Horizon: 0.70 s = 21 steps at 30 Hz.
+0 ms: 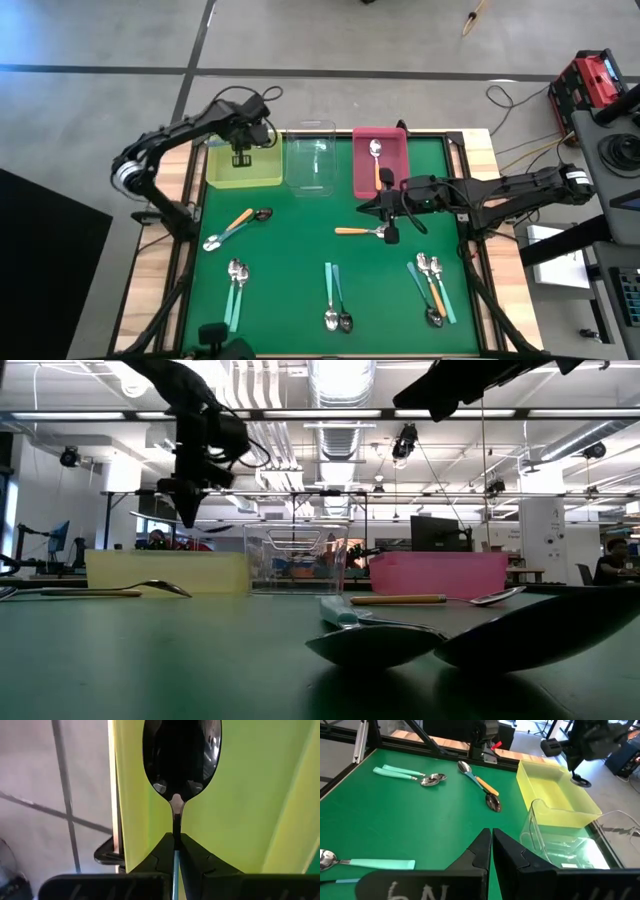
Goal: Sort silverware by color (type)
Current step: Put the blue spoon into the yellow bin
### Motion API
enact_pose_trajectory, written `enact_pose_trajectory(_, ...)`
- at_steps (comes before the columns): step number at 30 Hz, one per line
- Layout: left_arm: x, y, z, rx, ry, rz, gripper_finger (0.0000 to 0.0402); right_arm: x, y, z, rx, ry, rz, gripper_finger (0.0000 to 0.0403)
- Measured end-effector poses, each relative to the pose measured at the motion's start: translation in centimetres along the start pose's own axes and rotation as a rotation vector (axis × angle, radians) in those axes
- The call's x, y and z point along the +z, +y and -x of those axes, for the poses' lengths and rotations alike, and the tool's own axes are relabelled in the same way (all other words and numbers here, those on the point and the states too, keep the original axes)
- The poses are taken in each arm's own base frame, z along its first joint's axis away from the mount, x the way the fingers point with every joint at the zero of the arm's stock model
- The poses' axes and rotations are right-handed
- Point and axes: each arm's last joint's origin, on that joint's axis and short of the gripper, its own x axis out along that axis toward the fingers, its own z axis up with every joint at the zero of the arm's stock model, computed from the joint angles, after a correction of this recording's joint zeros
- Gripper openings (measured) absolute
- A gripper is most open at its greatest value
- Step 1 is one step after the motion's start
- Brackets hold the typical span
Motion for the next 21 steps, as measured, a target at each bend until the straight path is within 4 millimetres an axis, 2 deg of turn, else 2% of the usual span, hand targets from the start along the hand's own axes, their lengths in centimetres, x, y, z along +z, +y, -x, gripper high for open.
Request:
enact_pose_trajectory(13,2.0,0.2,-3.9,-0.117,0.156,-0.032,0.0000,-0.4,0.1,-0.1,0.003,0.017,-0.016,0.0009)
enact_pose_trajectory(21,2.5,0.6,-4.5,-0.099,0.132,-0.030,0.0000,-0.4,0.1,-0.1,0.003,0.019,-0.032,0.0009)
